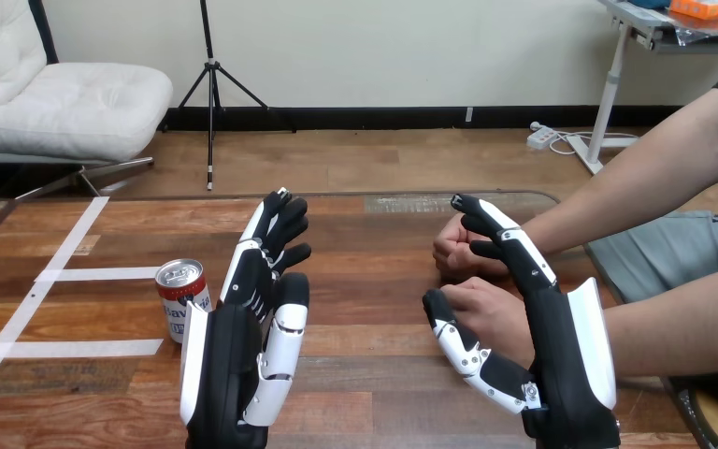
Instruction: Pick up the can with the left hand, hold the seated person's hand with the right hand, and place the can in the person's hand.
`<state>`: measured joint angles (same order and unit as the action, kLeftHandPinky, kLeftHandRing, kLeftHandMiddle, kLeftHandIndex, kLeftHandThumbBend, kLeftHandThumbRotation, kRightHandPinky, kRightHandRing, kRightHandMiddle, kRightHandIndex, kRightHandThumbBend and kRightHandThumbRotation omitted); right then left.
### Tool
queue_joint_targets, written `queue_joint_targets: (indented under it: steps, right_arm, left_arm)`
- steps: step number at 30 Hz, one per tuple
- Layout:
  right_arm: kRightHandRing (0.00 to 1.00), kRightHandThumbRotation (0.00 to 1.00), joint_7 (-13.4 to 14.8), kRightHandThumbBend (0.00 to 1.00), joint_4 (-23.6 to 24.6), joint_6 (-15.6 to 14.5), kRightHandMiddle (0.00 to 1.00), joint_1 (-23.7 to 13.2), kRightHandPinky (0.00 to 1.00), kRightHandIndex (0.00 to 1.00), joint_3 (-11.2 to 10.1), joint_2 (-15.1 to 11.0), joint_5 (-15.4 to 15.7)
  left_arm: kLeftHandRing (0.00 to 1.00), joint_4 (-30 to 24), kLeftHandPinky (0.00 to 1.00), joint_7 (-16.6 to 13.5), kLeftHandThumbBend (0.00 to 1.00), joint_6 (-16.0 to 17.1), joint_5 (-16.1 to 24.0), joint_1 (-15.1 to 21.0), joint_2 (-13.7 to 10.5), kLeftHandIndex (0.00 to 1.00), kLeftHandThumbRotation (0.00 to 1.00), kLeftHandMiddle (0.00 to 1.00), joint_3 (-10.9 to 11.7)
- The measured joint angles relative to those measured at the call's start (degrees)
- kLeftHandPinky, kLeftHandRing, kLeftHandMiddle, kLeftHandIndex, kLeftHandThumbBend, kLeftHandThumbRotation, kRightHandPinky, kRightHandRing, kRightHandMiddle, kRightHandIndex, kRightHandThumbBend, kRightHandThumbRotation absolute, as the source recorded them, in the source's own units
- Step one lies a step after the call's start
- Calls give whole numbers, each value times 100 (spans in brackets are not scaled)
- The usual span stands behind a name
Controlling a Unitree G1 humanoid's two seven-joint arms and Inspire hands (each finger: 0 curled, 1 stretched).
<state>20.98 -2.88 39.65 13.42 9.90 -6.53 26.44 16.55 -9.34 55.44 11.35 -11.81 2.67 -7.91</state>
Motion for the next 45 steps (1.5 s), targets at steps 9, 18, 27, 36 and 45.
queue_joint_targets:
  steps: [9,18,27,36,45]
  right_arm:
    - [85,0,-1,35,0,0,87,0,79,84,-1,0,11]
    - [85,0,-1,35,0,0,87,0,79,85,-1,1,22]
    - [85,0,-1,35,0,1,87,0,79,85,-3,0,31]
    - [84,0,0,35,0,2,87,0,78,84,-19,-2,46]
    - [84,0,7,35,0,3,87,0,78,84,-57,-1,53]
  left_arm:
    - [86,0,79,2,35,0,-1,0,0,90,84,87,1]
    - [86,0,78,4,35,0,-2,0,0,90,83,87,2]
    - [86,0,77,5,35,0,0,0,0,90,83,87,2]
    - [87,0,81,11,36,0,-7,0,-1,91,80,88,5]
    - [90,-1,86,-96,40,1,125,10,-2,91,61,90,139]
